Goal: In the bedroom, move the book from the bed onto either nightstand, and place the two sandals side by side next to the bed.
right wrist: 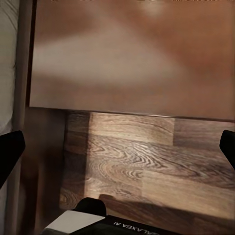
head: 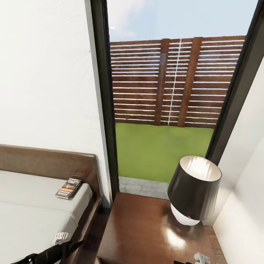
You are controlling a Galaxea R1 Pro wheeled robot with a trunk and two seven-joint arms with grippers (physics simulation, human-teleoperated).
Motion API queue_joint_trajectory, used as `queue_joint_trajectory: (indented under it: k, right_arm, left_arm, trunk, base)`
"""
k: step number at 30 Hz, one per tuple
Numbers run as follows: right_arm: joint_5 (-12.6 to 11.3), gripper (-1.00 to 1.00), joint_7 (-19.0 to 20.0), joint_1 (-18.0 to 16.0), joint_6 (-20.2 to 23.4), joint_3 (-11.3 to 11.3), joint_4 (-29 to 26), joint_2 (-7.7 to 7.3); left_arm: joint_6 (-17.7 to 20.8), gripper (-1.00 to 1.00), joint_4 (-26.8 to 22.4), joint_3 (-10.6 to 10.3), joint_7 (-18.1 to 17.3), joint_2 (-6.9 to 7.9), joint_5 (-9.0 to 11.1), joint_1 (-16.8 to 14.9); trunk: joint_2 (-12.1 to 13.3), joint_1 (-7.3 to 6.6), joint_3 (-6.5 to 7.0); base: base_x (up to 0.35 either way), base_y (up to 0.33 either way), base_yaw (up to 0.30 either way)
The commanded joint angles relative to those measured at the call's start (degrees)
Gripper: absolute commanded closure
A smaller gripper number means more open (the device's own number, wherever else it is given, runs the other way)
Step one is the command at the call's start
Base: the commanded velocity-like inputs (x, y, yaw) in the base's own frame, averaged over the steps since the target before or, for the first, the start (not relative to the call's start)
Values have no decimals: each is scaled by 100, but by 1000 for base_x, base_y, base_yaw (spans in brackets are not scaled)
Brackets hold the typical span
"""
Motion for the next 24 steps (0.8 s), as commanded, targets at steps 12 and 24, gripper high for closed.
queue_joint_trajectory:
  k: [12, 24]
  right_arm:
    - [21, -100, -8, -4, 46, -48, -14, 7]
    - [23, -100, -12, -4, 46, -48, -18, 10]
  left_arm:
    - [-14, -100, 0, 48, -21, -1, -62, -5]
    - [-14, -100, 0, 48, -21, -1, -61, -5]
  trunk:
    - [479, -264, 210]
    - [961, -528, 425]
  base:
    - [0, 0, 0]
    - [0, 0, 0]
